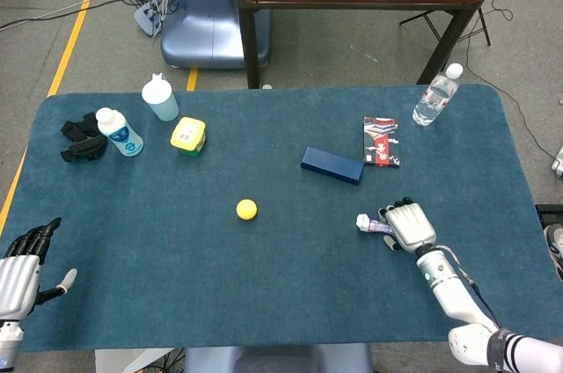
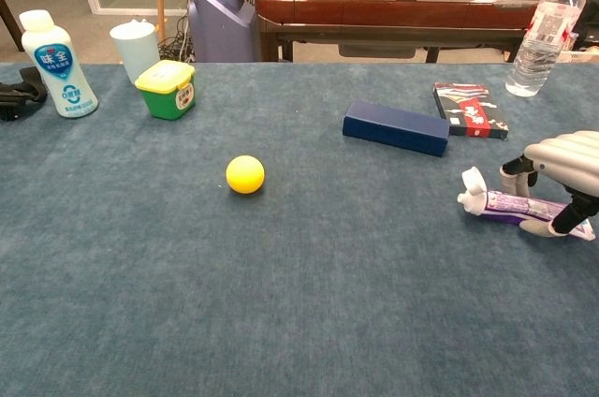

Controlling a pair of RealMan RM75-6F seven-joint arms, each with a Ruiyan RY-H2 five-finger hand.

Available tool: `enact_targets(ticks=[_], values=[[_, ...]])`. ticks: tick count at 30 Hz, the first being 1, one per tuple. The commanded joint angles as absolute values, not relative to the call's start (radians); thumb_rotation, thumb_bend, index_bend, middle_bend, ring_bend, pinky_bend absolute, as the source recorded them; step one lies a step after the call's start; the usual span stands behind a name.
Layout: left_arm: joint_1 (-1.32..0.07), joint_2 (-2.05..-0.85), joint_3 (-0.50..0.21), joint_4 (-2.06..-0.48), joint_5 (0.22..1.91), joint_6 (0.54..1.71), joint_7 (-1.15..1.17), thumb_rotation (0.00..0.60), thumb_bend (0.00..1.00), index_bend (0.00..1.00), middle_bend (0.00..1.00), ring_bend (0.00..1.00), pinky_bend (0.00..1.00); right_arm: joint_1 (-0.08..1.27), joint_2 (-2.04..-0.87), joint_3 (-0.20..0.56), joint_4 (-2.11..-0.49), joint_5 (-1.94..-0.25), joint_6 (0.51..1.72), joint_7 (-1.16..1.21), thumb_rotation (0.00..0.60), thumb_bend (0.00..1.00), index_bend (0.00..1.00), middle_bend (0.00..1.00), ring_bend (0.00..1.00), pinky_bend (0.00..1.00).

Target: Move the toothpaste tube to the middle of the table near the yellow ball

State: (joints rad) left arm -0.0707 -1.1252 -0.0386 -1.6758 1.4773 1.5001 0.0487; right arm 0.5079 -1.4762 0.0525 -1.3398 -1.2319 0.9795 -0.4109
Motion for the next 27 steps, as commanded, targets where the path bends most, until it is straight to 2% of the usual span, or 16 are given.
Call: enact_targets(ticks=[1, 10, 17, 22, 27], values=[[-0.07, -1.125, -0.039, -1.675, 1.478, 1.501, 0.047, 0.561, 0.25, 0.04, 0.14, 0.11, 0.13, 0.512, -1.482, 0.056, -1.335, -1.232, 0.978, -0.41, 0.6, 0.34, 0.47, 0.47, 0.34, 0.23], [-0.067, -1.124, -0.04, -1.674, 1.478, 1.504, 0.042, 0.563, 0.25, 0.04, 0.14, 0.11, 0.12, 0.529, -1.495, 0.062, -1.316, -1.221, 0.959, -0.431, 0.6, 0.38, 0.54, 0.52, 0.38, 0.24], [-0.086, -1.112, -0.041, -1.681, 1.497, 1.483, 0.047, 0.564, 0.25, 0.04, 0.14, 0.11, 0.12, 0.558, -1.47, 0.077, -1.337, -1.23, 0.928, -0.41, 0.6, 0.66, 0.66, 0.62, 0.49, 0.3], [-0.133, -1.083, -0.047, -1.697, 1.523, 1.427, 0.037, 0.599, 0.25, 0.04, 0.14, 0.12, 0.13, 0.598, -1.406, 0.1, -1.401, -1.228, 0.875, -0.38, 0.6, 0.77, 0.75, 0.68, 0.56, 0.35], [-0.211, -1.047, -0.055, -1.709, 1.558, 1.331, 0.013, 0.6, 0.25, 0.04, 0.16, 0.14, 0.17, 0.662, -1.305, 0.132, -1.499, -1.204, 0.776, -0.349, 0.6, 0.84, 0.82, 0.73, 0.63, 0.39]])
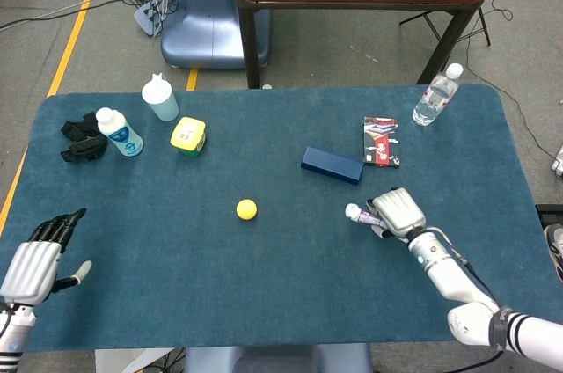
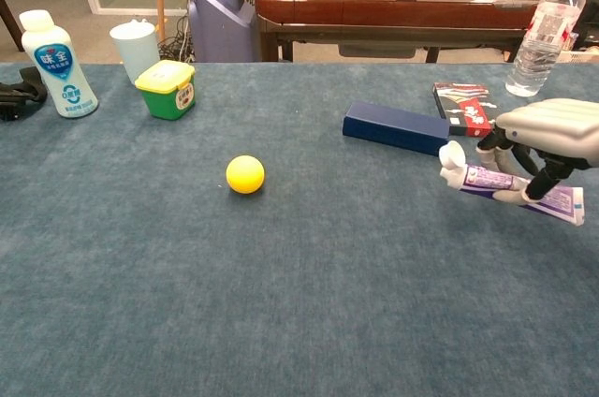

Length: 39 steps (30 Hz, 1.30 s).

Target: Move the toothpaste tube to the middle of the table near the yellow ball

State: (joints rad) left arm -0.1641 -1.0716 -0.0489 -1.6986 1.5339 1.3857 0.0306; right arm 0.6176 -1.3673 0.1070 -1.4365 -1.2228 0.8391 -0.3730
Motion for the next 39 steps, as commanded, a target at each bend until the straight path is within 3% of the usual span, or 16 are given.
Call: enact_targets(ticks=[1, 14, 25, 29, 39], values=[[-0.227, -1.04, -0.057, -1.711, 1.566, 1.314, 0.007, 0.6, 0.25, 0.04, 0.17, 0.15, 0.19, 0.675, -1.286, 0.138, -1.518, -1.197, 0.755, -0.344, 0.6, 0.84, 0.83, 0.74, 0.64, 0.41], [-0.457, -1.001, -0.064, -1.716, 1.699, 1.081, -0.08, 0.6, 0.25, 0.04, 0.41, 0.44, 0.53, 0.894, -1.088, 0.168, -1.702, -1.081, 0.441, -0.302, 0.6, 0.89, 0.88, 0.78, 0.69, 0.47], [-0.641, -1.017, -0.069, -1.737, 1.772, 0.913, -0.047, 0.6, 0.27, 0.04, 0.75, 0.77, 0.79, 1.115, -1.154, 0.104, -1.647, -0.975, 0.318, -0.314, 0.6, 0.91, 0.89, 0.8, 0.71, 0.48], [-0.696, -1.039, -0.07, -1.743, 1.786, 0.871, -0.042, 0.6, 0.32, 0.04, 0.8, 0.83, 0.82, 1.182, -1.204, 0.08, -1.611, -0.932, 0.312, -0.307, 0.6, 0.92, 0.9, 0.81, 0.73, 0.49], [-0.804, -1.117, -0.061, -1.733, 1.783, 0.772, -0.012, 0.6, 0.32, 0.04, 0.82, 0.86, 0.84, 1.31, -1.314, 0.022, -1.526, -0.848, 0.332, -0.287, 0.6, 0.92, 0.92, 0.81, 0.74, 0.49]])
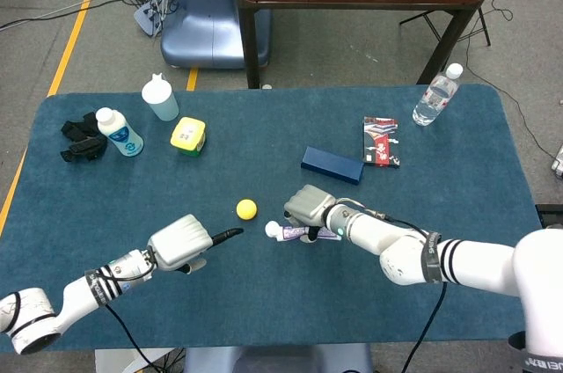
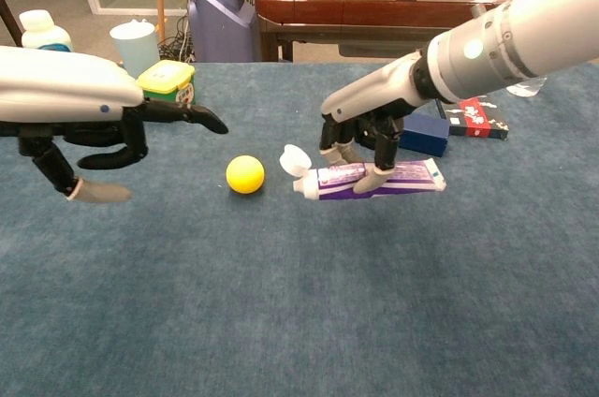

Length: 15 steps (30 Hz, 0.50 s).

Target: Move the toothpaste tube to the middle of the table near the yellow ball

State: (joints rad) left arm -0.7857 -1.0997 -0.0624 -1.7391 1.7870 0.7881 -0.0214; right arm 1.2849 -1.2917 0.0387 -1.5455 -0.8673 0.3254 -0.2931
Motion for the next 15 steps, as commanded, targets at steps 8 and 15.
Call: enact_targets(ticks=[8, 15], values=[[-0.863, -1.177, -0.06, -1.71, 1.764, 0.745, -0.014, 0.6, 0.32, 0.04, 0.83, 0.86, 0.84, 1.366, -1.369, -0.018, -1.502, -0.808, 0.358, -0.269, 0.6, 0.92, 0.92, 0.82, 0.75, 0.49], [-0.891, -1.222, -0.047, -1.681, 1.754, 0.75, -0.028, 0.6, 0.32, 0.04, 0.83, 0.86, 0.84, 1.386, -1.385, -0.026, -1.505, -0.808, 0.381, -0.252, 0.6, 0.92, 0.93, 0.83, 0.76, 0.49]])
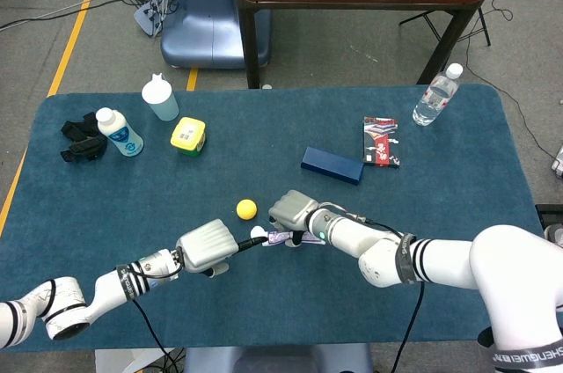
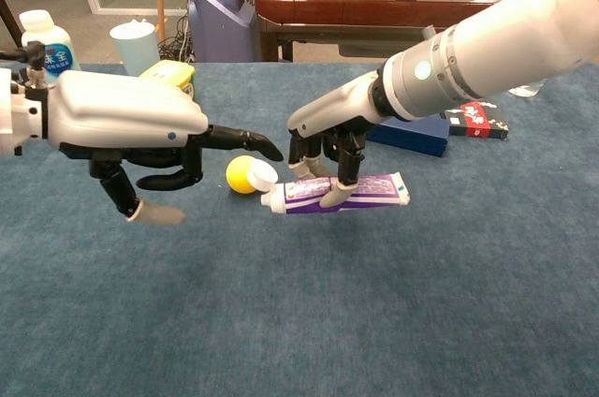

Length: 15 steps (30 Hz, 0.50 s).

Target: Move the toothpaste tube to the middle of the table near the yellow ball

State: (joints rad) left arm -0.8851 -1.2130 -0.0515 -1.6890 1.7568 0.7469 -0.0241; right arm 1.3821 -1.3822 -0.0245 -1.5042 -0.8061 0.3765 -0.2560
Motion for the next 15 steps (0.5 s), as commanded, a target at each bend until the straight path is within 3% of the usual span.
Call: enact_targets(ticks=[1, 15], values=[[-0.894, -1.228, -0.045, -1.675, 1.752, 0.752, -0.029, 0.6, 0.32, 0.04, 0.83, 0.86, 0.84, 1.388, -1.385, -0.028, -1.506, -0.81, 0.384, -0.251, 0.6, 0.92, 0.93, 0.83, 0.76, 0.49], [-0.905, -1.243, -0.002, -1.624, 1.713, 0.758, -0.039, 0.6, 0.32, 0.04, 0.83, 0.86, 0.84, 1.361, -1.362, -0.03, -1.538, -0.868, 0.417, -0.204, 0.6, 0.96, 0.95, 0.84, 0.77, 0.49]])
